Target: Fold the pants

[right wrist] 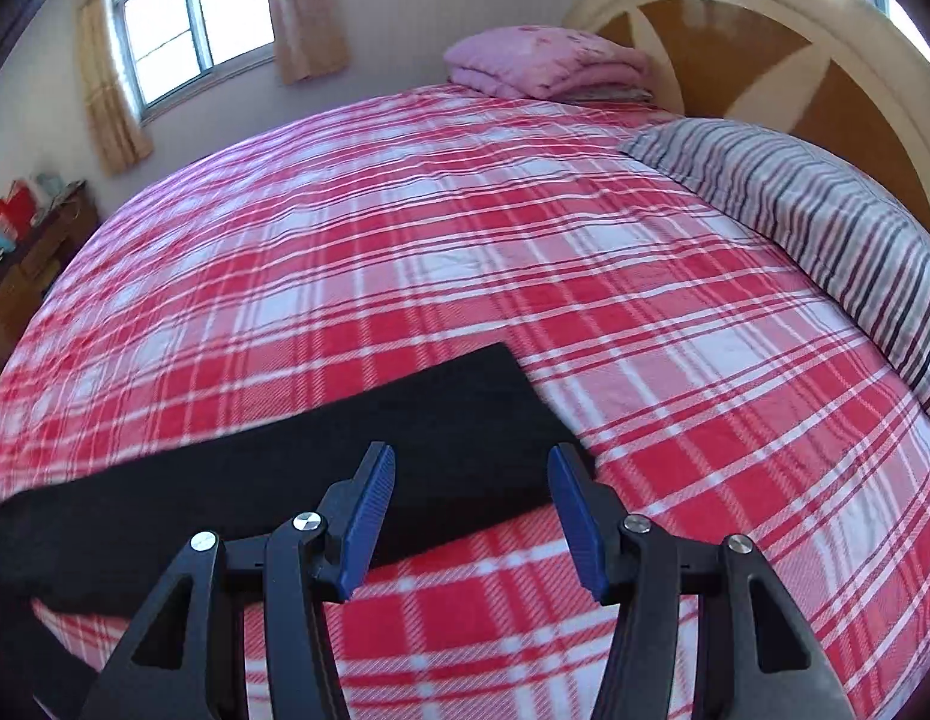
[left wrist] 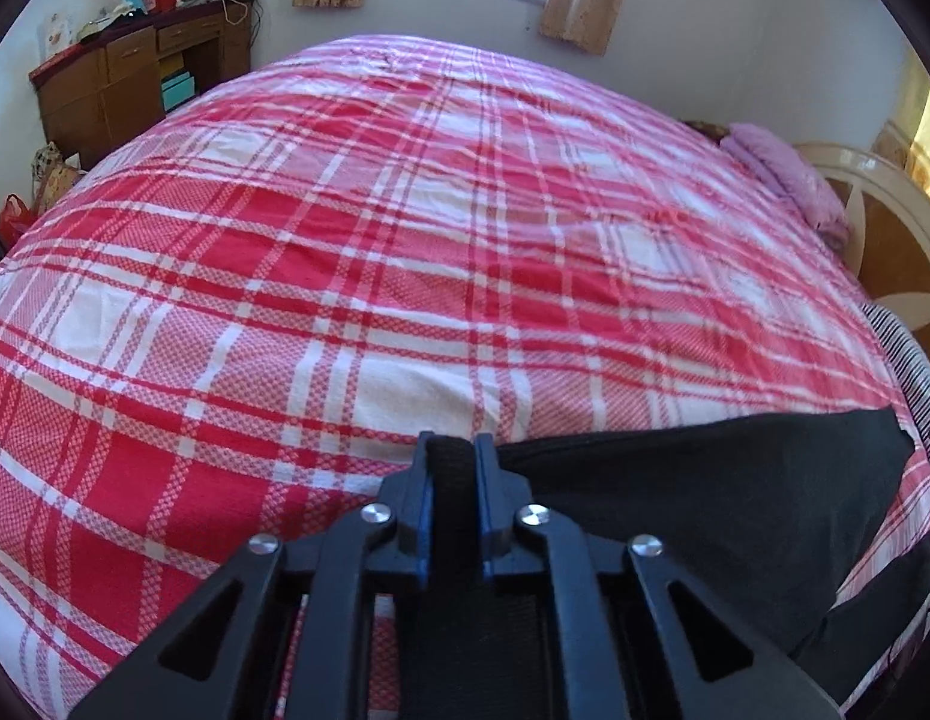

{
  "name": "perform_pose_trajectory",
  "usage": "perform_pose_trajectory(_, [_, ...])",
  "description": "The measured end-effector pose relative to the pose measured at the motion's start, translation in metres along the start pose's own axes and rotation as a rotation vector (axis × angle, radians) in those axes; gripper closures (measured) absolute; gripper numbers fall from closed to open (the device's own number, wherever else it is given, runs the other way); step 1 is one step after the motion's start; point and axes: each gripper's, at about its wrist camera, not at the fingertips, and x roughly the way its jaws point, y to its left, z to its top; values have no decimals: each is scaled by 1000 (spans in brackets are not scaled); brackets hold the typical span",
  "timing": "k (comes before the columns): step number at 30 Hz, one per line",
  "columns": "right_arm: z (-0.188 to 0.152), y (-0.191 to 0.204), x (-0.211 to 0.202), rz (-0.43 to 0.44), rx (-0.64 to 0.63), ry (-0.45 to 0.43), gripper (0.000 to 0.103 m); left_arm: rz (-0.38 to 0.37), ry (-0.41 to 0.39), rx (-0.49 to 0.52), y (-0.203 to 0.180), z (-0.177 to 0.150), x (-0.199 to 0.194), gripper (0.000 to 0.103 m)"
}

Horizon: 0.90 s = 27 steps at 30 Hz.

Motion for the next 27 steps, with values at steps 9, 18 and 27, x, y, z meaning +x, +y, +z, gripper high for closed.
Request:
perform_pose_trajectory(9, [41, -10, 64, -27, -58, 88, 47, 20, 17, -4, 2, -3, 13, 91])
perform_pose_trajectory(18, [57, -15, 119, -48, -36, 160, 47, 46, 14, 8, 1, -5, 19, 91])
perform_pose_trajectory(27, [52, -4, 131, -3, -61, 176, 92, 72, 25, 46, -5, -4, 21, 91])
